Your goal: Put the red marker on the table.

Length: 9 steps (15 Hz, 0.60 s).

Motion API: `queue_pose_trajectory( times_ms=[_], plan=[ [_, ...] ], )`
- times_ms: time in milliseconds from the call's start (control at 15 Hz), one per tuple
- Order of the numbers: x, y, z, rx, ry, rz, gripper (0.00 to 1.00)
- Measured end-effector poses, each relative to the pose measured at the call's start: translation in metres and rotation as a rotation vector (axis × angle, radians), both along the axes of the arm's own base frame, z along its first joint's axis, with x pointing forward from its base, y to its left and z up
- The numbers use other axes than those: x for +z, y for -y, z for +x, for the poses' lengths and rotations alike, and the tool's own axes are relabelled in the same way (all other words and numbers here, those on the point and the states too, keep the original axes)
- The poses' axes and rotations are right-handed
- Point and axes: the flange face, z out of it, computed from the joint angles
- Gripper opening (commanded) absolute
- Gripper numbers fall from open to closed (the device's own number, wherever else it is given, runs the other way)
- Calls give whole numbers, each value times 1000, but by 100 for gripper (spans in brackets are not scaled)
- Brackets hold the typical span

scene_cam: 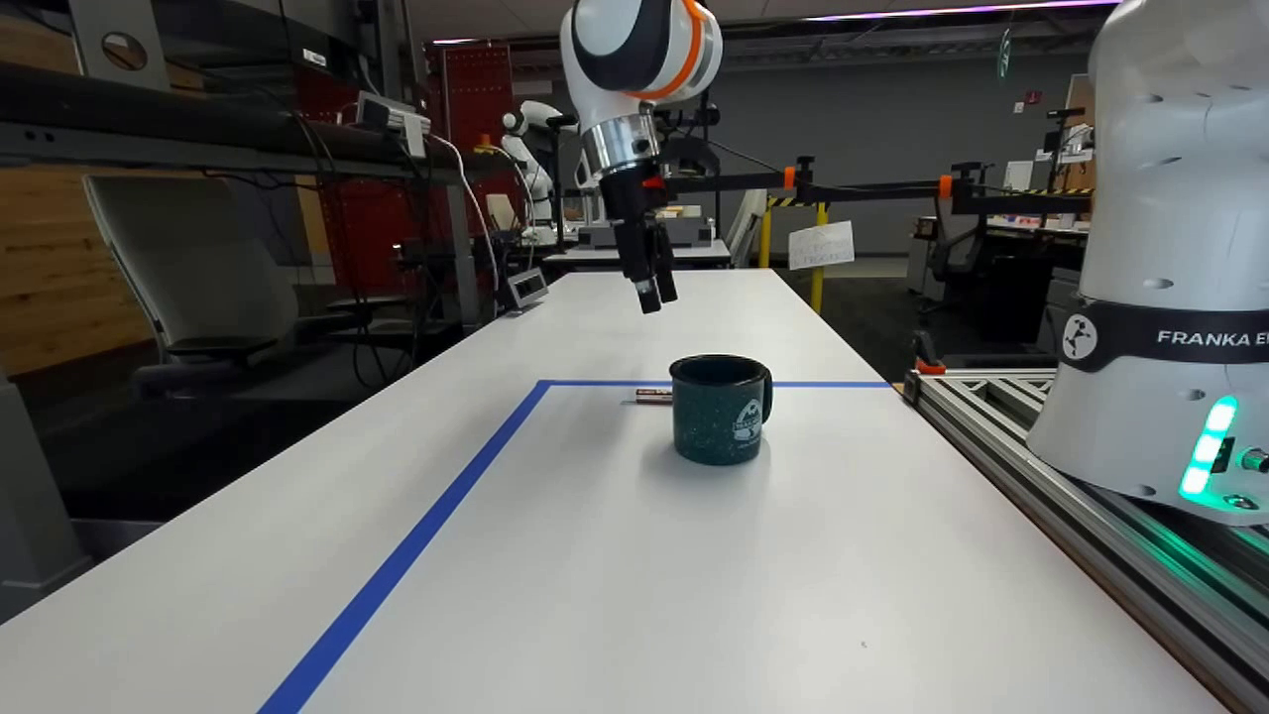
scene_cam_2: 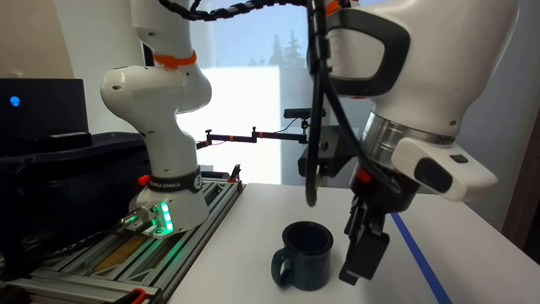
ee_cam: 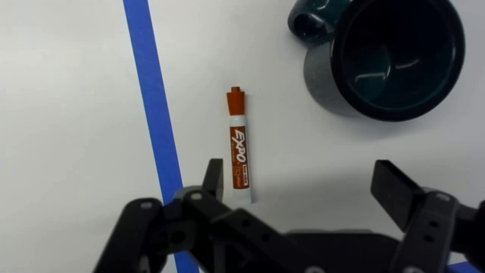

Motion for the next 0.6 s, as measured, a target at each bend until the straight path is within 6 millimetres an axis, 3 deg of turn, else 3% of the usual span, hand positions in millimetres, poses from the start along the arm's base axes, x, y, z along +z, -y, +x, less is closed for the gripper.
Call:
queue_pose_trajectory(
  times_ms=[200, 600],
  plan=[
    [20, -20, -3, -23, -21, -39, 100],
    [30, -74, -16, 77, -22, -15, 100]
  ],
)
